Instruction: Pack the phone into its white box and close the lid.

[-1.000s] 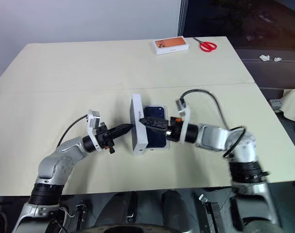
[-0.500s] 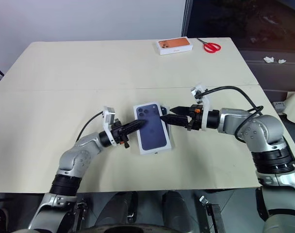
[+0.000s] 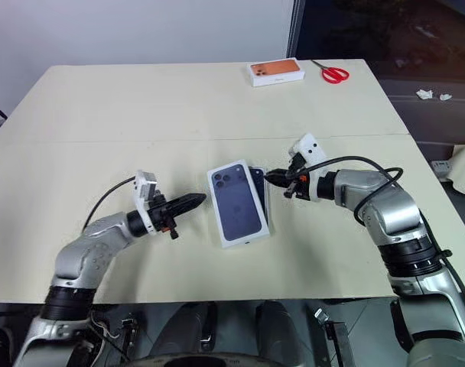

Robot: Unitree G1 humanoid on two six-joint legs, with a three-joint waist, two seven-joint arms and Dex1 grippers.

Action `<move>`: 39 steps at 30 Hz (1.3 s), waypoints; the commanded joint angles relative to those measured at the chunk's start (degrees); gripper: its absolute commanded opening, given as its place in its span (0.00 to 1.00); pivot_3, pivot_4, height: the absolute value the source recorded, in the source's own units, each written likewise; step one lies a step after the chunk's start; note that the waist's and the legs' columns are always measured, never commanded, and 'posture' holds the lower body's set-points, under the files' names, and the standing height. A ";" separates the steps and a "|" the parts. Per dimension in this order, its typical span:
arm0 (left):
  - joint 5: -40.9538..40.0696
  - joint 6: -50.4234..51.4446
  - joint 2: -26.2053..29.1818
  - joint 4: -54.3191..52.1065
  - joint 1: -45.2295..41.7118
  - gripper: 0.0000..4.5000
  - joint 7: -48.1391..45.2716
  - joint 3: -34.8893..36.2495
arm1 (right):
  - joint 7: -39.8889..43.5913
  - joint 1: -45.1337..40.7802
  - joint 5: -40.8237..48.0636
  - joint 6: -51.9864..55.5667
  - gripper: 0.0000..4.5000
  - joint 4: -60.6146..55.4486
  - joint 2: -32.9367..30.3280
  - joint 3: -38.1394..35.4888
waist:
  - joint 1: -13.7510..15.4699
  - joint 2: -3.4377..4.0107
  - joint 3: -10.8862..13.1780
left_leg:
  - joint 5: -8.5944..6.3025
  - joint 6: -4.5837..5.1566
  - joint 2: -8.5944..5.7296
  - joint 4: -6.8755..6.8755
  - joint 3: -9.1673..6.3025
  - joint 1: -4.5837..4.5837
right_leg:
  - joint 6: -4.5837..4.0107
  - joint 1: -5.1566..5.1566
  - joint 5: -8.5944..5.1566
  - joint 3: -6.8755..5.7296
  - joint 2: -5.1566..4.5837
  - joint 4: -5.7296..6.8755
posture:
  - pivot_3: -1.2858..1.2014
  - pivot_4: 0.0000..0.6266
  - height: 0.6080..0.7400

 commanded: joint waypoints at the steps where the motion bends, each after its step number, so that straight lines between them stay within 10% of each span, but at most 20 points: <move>1: -1.09 3.10 2.26 -2.93 1.25 0.00 0.26 0.86 | 1.76 0.24 -4.35 -4.50 0.01 -1.20 -0.18 0.79 | 0.06 0.00 0.00 | 0.00 0.00 0.00 0.00 0.00 0.00 | 0.00 0.00 0.00 -0.01 0.00 0.00 | 0.52 0.24 1.00; 39: 4.67 0.45 -7.70 3.36 -4.68 0.00 3.60 -5.65 | 6.51 4.85 -14.41 -7.22 0.01 -3.89 1.02 1.74 | 0.03 0.00 0.00 | 0.01 -0.02 -0.08 0.04 -0.01 0.02 | 0.00 0.02 0.01 -0.02 -0.06 0.05 | 0.52 0.24 1.00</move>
